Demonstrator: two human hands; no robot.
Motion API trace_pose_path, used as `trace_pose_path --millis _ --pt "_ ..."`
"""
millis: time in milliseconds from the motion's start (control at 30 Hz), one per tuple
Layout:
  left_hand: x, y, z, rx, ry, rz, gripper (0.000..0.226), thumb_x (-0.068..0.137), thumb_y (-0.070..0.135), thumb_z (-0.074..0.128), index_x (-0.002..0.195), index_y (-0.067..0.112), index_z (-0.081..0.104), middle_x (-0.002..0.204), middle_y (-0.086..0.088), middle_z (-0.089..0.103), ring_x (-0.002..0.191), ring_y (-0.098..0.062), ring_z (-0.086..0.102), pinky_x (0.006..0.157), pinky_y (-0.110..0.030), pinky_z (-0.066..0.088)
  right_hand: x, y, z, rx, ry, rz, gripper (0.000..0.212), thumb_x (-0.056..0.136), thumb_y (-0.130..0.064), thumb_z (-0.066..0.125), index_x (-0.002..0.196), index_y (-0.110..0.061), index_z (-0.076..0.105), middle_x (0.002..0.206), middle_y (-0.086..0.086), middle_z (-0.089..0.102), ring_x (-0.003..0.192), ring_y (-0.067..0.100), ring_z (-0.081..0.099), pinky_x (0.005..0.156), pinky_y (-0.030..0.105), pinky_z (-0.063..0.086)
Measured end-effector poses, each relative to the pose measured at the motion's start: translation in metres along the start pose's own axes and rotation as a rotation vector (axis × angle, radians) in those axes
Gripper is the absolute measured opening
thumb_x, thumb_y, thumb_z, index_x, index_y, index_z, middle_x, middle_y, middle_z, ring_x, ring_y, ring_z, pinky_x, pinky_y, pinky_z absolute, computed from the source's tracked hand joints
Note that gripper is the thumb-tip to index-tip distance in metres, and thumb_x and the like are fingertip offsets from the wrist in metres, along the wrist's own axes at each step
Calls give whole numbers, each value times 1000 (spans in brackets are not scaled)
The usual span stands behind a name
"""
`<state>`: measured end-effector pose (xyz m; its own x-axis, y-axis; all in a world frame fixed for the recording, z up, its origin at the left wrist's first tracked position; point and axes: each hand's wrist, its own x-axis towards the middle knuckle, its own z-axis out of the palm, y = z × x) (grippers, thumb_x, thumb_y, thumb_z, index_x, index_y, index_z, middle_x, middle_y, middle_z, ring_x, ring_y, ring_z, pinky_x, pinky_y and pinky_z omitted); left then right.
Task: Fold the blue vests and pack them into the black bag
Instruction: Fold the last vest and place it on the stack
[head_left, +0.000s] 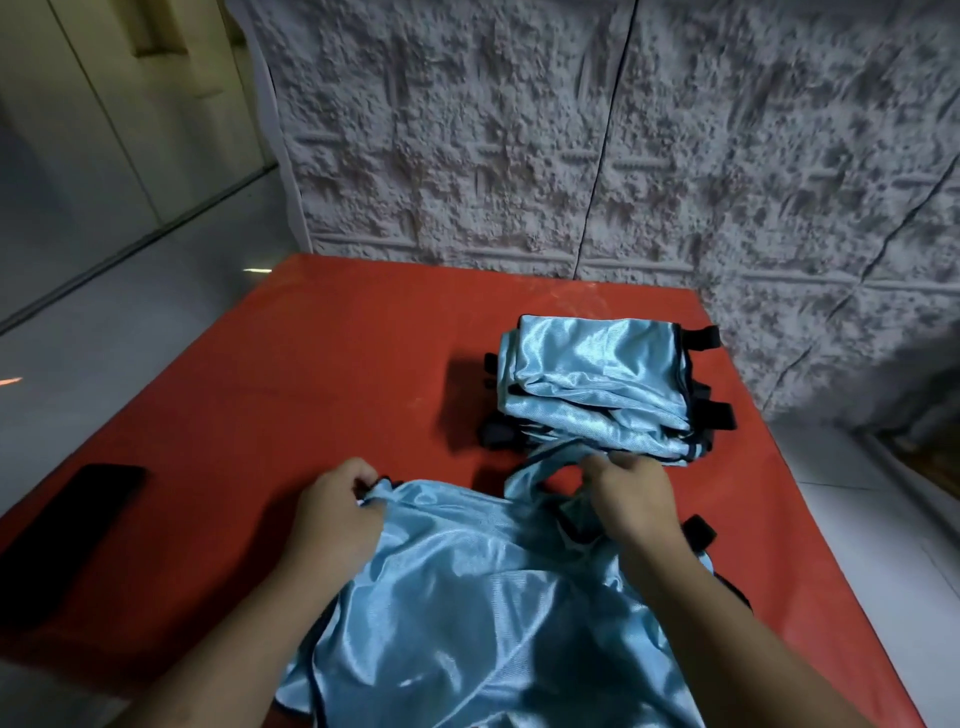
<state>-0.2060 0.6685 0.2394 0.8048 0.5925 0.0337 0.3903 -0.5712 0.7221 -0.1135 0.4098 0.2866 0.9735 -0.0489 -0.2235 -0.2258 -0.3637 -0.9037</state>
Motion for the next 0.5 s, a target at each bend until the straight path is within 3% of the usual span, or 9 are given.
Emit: trace_pose_path --millis 133,300,400,500 --pt "3 0 -3 -174 80 -30 16 87 13 70 78 19 58 72 1 65 70 -24 61 66 -40 48 -4 -12 -17 396 -106 64 30 84 -5 58 60 0 73 67 23 71 59 32 62 60 35 50" --pt "7 4 -15 -313 250 -80 15 91 21 63 80 11 60 76 -5 67 75 -30 62 74 -46 50 -9 -27 -36 822 -284 105 17 92 -9 48 82 -1 59 67 15 55 52 25 51 50 28 45" --pt "6 -2 -20 -462 230 -170 34 81 42 56 80 9 67 73 0 68 69 -22 60 69 -44 53 -9 -34 -51 882 -329 -13 12 89 -15 51 83 -6 57 68 11 54 56 23 49 57 31 42" --pt "8 0 -27 -651 200 -215 28 82 37 61 82 11 72 76 -4 70 74 -19 61 70 -37 49 -1 -33 -65 996 -324 -130 20 89 -24 54 93 -7 63 78 10 65 68 24 61 66 32 47"
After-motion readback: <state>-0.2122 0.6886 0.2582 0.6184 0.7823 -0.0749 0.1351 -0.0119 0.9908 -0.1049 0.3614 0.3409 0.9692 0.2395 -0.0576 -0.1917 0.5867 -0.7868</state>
